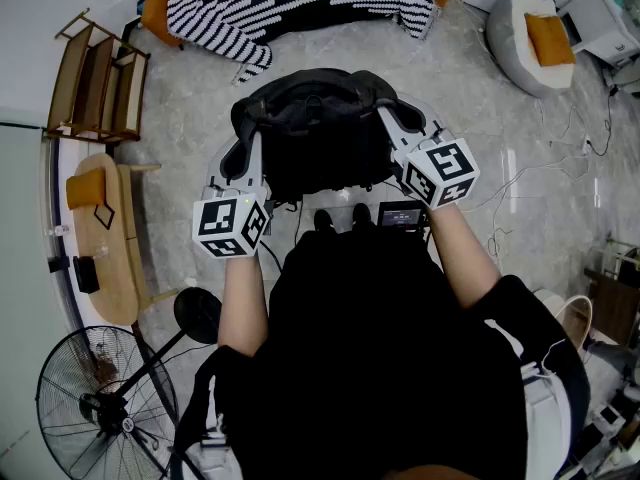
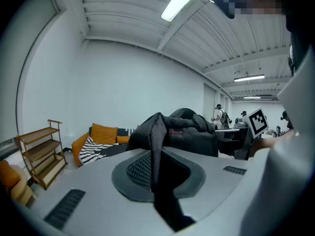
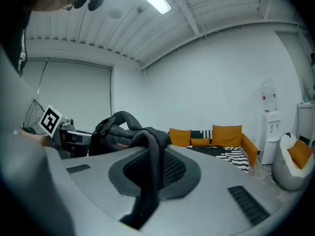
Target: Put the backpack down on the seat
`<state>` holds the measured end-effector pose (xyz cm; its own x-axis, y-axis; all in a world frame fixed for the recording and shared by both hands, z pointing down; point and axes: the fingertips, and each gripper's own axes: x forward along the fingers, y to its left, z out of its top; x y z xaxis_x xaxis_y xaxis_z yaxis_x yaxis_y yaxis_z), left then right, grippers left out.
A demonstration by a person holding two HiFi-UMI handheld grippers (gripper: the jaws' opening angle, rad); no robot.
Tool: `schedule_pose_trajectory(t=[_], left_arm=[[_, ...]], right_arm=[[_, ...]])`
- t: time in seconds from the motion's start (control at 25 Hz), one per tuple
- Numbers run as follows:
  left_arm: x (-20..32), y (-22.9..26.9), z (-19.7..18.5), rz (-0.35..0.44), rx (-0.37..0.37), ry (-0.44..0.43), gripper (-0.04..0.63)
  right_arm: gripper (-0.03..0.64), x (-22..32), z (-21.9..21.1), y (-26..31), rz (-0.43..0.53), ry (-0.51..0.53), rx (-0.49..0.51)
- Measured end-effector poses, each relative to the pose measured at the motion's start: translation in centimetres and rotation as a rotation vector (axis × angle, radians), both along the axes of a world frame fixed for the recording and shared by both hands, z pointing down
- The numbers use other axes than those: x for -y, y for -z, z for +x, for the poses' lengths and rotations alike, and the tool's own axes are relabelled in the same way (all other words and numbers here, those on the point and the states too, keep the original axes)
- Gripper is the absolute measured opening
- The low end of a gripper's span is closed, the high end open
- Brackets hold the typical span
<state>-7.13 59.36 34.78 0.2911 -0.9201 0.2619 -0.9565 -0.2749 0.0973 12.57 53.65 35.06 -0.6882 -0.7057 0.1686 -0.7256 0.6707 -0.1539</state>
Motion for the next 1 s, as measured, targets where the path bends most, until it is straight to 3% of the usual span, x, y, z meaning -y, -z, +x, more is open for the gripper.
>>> schedule_pose_trajectory(t=[0.48, 0.64, 1.0], left_arm=[[-0.9, 1.4, 2.1, 0.008, -0.009, -0.046, 0.038], [-0.9, 1.0, 1.2, -0.006, -0.016, -0.046, 0.038], [-1.1, 0.9, 3.2, -0.022, -0.014, -0.037, 0.038]], right_arm=[[0.044, -0.8, 2.1, 1.2, 0.013, -0.036, 0.016], [0.044, -1.1, 1.2, 0.9, 0.001, -0.034, 0.015], [0.044, -1.1, 3.2, 0.7, -0.010, -0.018, 0.028]])
